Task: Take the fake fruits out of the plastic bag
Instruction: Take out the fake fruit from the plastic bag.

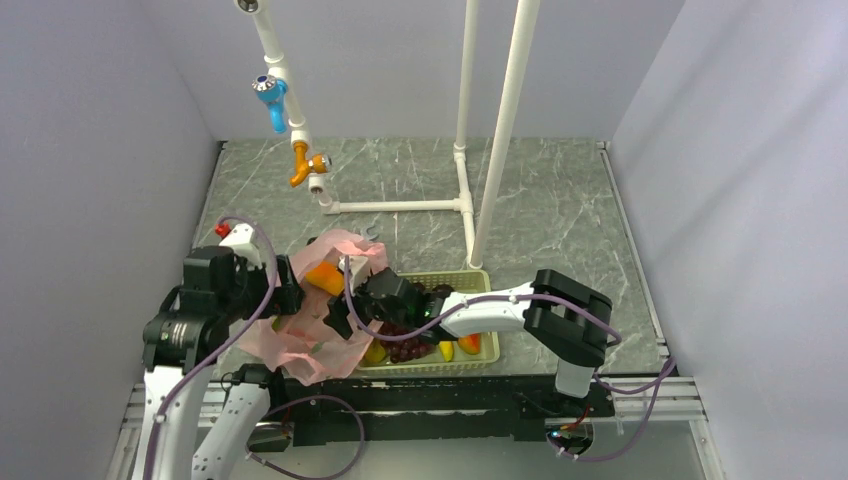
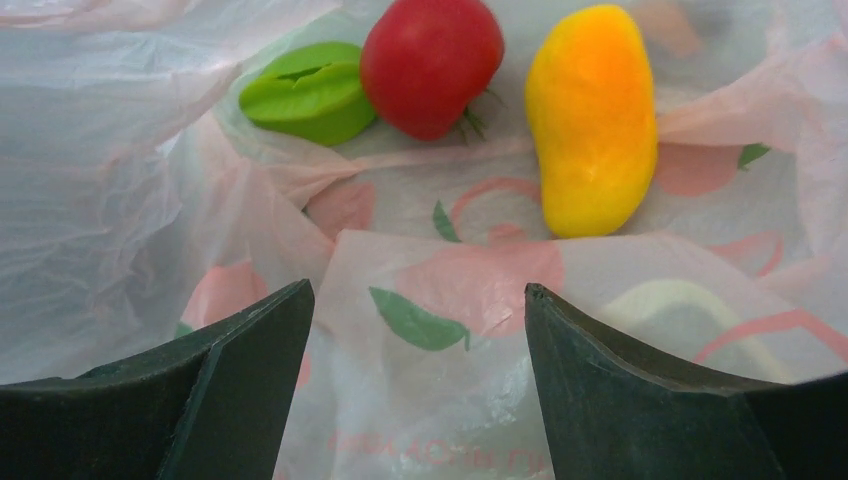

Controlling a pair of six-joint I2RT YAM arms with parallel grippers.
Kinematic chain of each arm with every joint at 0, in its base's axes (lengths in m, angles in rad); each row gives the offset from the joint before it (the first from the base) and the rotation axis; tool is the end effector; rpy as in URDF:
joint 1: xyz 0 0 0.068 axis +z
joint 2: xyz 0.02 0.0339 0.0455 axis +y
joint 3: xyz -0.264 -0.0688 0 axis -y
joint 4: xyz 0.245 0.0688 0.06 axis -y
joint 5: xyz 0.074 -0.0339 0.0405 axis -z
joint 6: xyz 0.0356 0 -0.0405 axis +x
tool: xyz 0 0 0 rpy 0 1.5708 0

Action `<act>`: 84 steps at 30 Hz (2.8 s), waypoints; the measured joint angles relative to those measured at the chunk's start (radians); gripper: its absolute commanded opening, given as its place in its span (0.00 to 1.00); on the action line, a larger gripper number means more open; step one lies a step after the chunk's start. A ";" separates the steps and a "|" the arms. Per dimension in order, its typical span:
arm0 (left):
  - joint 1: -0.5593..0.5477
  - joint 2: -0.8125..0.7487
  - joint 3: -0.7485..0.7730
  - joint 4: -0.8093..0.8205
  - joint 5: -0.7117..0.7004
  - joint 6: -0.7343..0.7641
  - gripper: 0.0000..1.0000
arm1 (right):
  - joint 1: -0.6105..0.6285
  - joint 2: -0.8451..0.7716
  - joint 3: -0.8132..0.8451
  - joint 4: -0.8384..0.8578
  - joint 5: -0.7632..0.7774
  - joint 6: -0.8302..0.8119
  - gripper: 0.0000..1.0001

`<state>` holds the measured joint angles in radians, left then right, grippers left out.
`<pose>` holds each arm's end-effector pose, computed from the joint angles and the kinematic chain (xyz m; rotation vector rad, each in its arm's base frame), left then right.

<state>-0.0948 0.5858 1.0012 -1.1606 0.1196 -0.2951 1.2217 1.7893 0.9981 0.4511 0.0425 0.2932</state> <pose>0.0796 -0.0118 0.3391 -0.1723 2.3268 -0.3349 0.1367 0.3711 0.2026 -0.8842 1.8340 0.9573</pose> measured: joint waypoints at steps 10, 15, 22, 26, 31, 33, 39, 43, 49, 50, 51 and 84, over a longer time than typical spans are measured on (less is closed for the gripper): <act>0.000 0.267 -0.019 0.181 0.005 0.194 0.99 | 0.016 0.000 -0.029 0.092 -0.071 0.033 0.81; 0.000 0.414 -0.020 0.252 -0.006 0.212 0.63 | 0.013 0.003 -0.027 0.095 -0.069 0.034 0.80; 0.000 0.441 -0.020 0.327 -0.071 0.235 0.00 | -0.014 0.064 0.073 0.058 -0.045 0.029 0.71; 0.000 0.383 -0.020 0.356 -0.080 0.270 0.00 | -0.023 0.102 0.140 0.044 -0.027 0.011 0.70; 0.000 0.250 -0.020 0.403 -0.106 0.322 0.00 | -0.023 0.175 0.236 0.021 -0.020 -0.026 0.70; 0.000 0.187 -0.020 0.429 -0.121 0.335 0.00 | -0.022 0.223 0.290 0.003 -0.014 -0.051 0.70; 0.000 0.040 -0.058 0.497 -0.105 0.342 0.00 | -0.021 0.331 0.425 -0.070 0.058 -0.142 0.77; 0.000 0.032 -0.085 0.509 -0.055 0.337 0.00 | -0.022 0.354 0.459 -0.104 0.119 -0.221 0.83; 0.000 0.040 -0.122 0.514 0.011 0.328 0.00 | -0.034 0.392 0.495 -0.092 0.159 -0.318 0.96; 0.000 0.042 -0.123 0.515 0.019 0.326 0.00 | -0.040 0.401 0.498 -0.087 0.158 -0.330 0.97; 0.000 0.042 -0.126 0.518 0.024 0.324 0.00 | -0.046 0.412 0.501 -0.082 0.158 -0.341 0.97; 0.003 0.025 -0.201 0.573 0.052 0.276 0.00 | -0.081 0.704 0.748 0.019 0.215 -0.440 0.12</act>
<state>-0.0914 0.6109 0.7998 -0.5877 0.1715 -0.0189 1.1404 2.4931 1.7458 0.4698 0.2573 -0.1471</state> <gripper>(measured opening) 0.009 0.621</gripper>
